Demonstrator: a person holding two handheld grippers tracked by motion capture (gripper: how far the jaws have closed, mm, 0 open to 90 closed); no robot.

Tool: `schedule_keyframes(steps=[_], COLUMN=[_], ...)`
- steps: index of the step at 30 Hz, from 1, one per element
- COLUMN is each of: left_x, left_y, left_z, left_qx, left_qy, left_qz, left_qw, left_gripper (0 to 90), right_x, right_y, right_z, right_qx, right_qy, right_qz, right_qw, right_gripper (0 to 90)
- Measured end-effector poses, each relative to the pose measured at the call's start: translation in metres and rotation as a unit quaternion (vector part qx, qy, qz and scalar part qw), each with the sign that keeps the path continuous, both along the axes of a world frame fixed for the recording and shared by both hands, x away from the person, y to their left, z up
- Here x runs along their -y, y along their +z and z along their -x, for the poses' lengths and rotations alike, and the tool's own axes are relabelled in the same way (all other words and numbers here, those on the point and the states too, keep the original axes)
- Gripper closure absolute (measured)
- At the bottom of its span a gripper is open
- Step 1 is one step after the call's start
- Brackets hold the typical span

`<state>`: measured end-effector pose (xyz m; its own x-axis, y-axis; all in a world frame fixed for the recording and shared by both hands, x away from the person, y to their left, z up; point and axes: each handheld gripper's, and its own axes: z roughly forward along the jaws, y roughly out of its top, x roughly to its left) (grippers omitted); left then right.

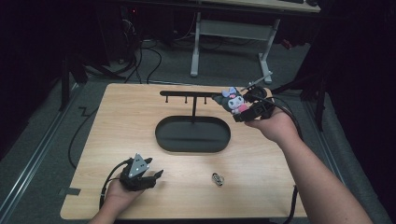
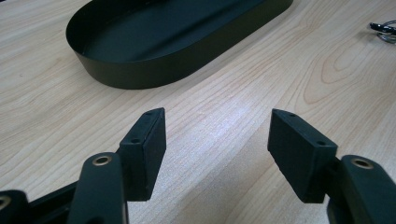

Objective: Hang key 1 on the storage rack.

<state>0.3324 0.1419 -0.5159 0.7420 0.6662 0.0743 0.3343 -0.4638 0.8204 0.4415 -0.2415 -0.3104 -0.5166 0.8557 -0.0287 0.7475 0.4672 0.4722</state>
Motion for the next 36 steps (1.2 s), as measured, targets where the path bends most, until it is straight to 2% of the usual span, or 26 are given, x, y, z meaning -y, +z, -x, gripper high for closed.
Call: schedule_keyframes(steps=[5,10,14,21,26,33,36], left_x=[0.0,0.001,0.002,0.005,0.005,0.004,0.004], left_y=[0.0,-0.001,-0.001,-0.001,-0.002,-0.002,-0.002], left_z=[0.0,0.0,0.0,0.002,0.001,0.001,0.001], left_qx=[0.0,-0.001,-0.005,-0.001,-0.002,-0.001,0.0], left_qy=[0.001,-0.001,0.0,-0.006,-0.006,-0.005,-0.006], left_qz=[0.0,-0.001,0.002,-0.006,-0.007,-0.006,-0.007], left_qw=[1.0,1.0,1.0,1.0,1.0,1.0,1.0], left_gripper=[37.9,38.0,38.0,38.1,38.1,38.2,38.3], right_x=[0.009,0.021,0.026,0.023,0.021,0.016,0.012], right_y=[-0.003,-0.013,-0.023,-0.047,-0.061,-0.084,-0.09], right_z=[-0.002,0.005,0.01,0.012,0.007,-0.002,-0.006], right_qx=[0.003,-0.001,-0.003,-0.005,-0.011,-0.008,-0.009], right_qy=[-0.015,-0.02,-0.022,-0.018,-0.021,-0.025,-0.024], right_qz=[0.002,0.003,0.013,0.027,0.025,0.014,0.021], right_qw=[0.9999,0.9998,0.9997,0.9994,0.9994,0.9996,0.9994], right_gripper=[49.3,49.2,49.1,49.1,49.0,47.5,46.2])
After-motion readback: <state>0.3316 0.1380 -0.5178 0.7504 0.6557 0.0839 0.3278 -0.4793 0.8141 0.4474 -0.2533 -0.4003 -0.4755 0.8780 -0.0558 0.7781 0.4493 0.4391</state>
